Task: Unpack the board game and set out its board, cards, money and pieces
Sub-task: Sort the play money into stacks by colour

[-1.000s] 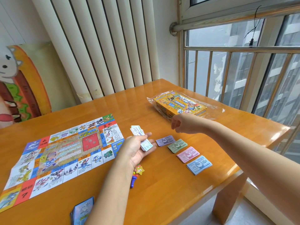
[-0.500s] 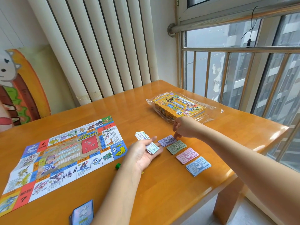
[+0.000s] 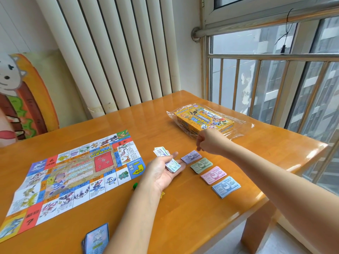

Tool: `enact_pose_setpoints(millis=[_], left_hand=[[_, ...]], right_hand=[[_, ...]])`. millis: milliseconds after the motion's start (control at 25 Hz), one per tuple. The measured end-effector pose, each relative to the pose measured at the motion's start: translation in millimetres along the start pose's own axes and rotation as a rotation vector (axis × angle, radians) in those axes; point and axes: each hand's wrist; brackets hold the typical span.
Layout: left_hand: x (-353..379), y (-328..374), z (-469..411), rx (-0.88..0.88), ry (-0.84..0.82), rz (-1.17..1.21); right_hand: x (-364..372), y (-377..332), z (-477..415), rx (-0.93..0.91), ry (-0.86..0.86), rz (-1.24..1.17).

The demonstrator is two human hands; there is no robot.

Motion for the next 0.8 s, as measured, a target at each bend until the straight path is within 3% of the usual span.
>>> enact_pose_setpoints(millis=[160,280,440,640,800], left_hand=[[1,4,10,0.110,-0.041,-0.173],[6,1,22,0.268,-0.021,-0.466],[10,-6,31,0.332,-0.085,-0.768],[7,-1,35,0.244,-0.315,-0.704],[6,1,33,0.195,-0.315,-0.670]], right_hand=[[-1,-9,8,-0.102,0.173,-0.307],[0,-20,24,-0.161,0.129,-0.652],[5,-20,38,-0.162,0.068,-0.732],[7,-13,48,-0.106,0.176,-0.805],[6,-12,48,-0.096,0.181,-0.723]])
Point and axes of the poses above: each hand's wrist, its own z-axis away from the middle knuckle, its own x-axis out of the palm, y = z × x, and after that the axes turned 10 degrees about -x, right-handed
